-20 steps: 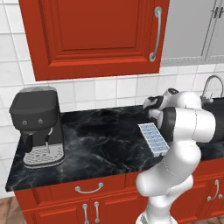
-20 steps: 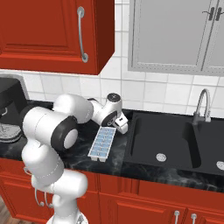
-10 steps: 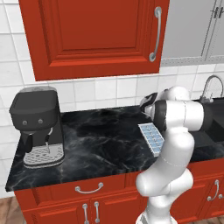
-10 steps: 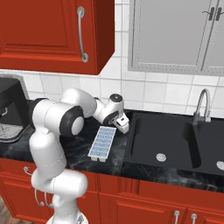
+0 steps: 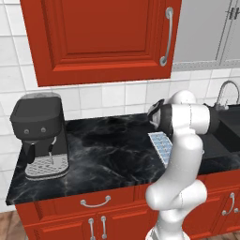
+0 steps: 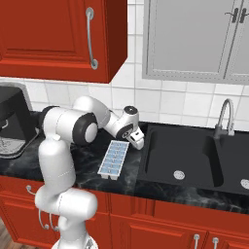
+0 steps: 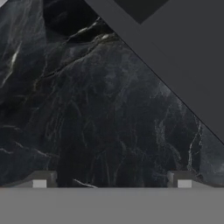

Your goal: The ice cube tray has been filled with water. Take the tray and place it in the freezer to make ice. Close the freezer door after placing the tray.

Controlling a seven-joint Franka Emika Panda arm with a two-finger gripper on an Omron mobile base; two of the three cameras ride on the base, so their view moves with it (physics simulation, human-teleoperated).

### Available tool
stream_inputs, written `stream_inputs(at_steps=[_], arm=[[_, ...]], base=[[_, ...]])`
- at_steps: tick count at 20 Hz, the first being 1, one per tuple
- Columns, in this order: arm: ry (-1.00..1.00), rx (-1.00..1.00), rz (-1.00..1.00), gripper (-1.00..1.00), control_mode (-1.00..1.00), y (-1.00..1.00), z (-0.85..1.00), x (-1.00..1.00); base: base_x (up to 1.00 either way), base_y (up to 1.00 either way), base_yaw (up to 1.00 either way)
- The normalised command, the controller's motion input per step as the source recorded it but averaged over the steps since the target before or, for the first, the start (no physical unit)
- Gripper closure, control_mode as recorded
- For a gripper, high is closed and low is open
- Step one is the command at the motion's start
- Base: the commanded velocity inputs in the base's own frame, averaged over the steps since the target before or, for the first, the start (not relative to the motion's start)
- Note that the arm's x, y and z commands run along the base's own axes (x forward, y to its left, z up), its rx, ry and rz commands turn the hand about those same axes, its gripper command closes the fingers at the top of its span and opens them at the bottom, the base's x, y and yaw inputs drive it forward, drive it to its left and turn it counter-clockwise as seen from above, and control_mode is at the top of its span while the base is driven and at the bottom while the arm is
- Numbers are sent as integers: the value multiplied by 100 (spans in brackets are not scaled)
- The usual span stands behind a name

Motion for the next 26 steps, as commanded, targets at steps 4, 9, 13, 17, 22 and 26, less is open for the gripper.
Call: stream_inputs(at_steps=[4, 9, 13, 17, 22, 26], arm=[[5, 0, 0, -100, -100, 0, -28, 0], [4, 0, 0, -100, -100, 0, -29, 3], [2, 0, 0, -100, -100, 0, -26, 13], [0, 0, 0, -100, -100, 0, -25, 8], [0, 0, -3, -100, -100, 3, -28, 1], [1, 0, -8, -100, -100, 15, -33, 0]], base=[[0, 0, 0], [0, 0, 0], [0, 0, 0], [0, 0, 0], [0, 0, 0], [0, 0, 0]])
